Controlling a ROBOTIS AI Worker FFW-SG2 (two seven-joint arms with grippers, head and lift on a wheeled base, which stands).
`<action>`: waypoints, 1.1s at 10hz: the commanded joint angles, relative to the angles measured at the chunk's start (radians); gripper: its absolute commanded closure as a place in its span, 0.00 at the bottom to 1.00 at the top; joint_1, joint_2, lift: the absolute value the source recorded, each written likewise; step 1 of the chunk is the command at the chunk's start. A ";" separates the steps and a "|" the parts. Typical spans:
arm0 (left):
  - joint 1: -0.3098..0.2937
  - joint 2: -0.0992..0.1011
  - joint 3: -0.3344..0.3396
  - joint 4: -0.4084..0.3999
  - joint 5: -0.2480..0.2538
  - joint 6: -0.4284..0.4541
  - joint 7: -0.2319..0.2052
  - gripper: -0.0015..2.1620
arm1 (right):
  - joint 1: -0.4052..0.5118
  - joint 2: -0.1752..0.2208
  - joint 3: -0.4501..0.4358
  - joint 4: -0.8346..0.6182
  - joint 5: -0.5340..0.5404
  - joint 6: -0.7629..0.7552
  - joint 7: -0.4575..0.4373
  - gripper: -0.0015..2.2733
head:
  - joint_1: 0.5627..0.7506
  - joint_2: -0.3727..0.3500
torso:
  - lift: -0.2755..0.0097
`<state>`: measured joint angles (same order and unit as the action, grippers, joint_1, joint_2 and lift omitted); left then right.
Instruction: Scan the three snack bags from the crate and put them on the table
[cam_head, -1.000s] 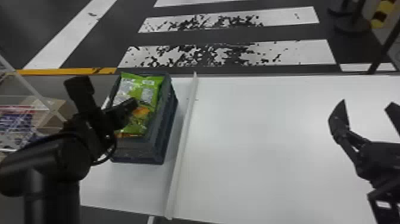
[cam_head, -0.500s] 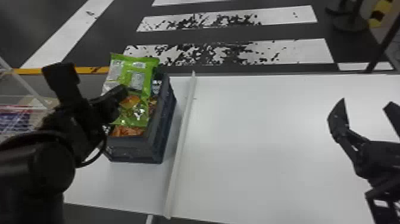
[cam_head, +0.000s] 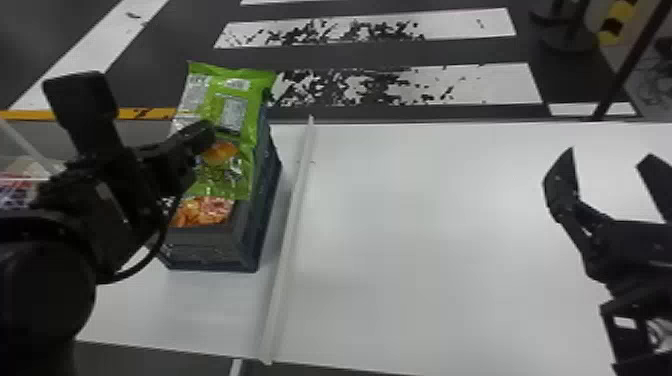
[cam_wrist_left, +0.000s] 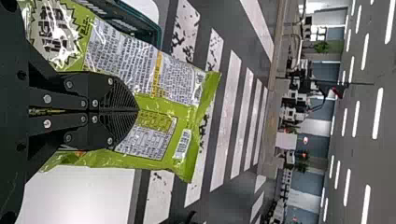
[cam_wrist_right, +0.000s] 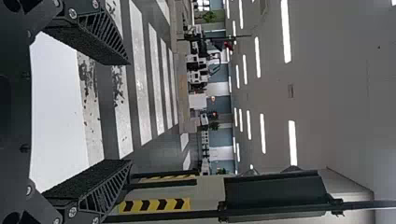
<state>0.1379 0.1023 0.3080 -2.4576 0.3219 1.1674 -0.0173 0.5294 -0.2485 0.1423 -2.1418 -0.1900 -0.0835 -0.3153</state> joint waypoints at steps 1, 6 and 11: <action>0.005 -0.006 -0.052 -0.044 -0.001 0.031 -0.003 0.99 | 0.001 0.002 -0.007 -0.012 0.004 0.000 -0.004 0.06 | 0.70 0.66 | 0.64; 0.009 -0.061 -0.371 0.019 -0.075 0.047 -0.055 0.99 | -0.008 0.003 -0.020 -0.018 0.000 0.000 -0.007 0.06 | 0.70 0.44 | 0.64; 0.002 -0.082 -0.681 0.307 -0.161 -0.104 -0.104 0.99 | -0.034 0.002 -0.012 -0.017 -0.022 0.003 -0.007 0.06 | 0.70 0.16 | 0.64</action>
<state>0.1470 0.0302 -0.3390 -2.1971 0.1654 1.0903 -0.1203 0.4960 -0.2470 0.1282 -2.1583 -0.2114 -0.0804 -0.3221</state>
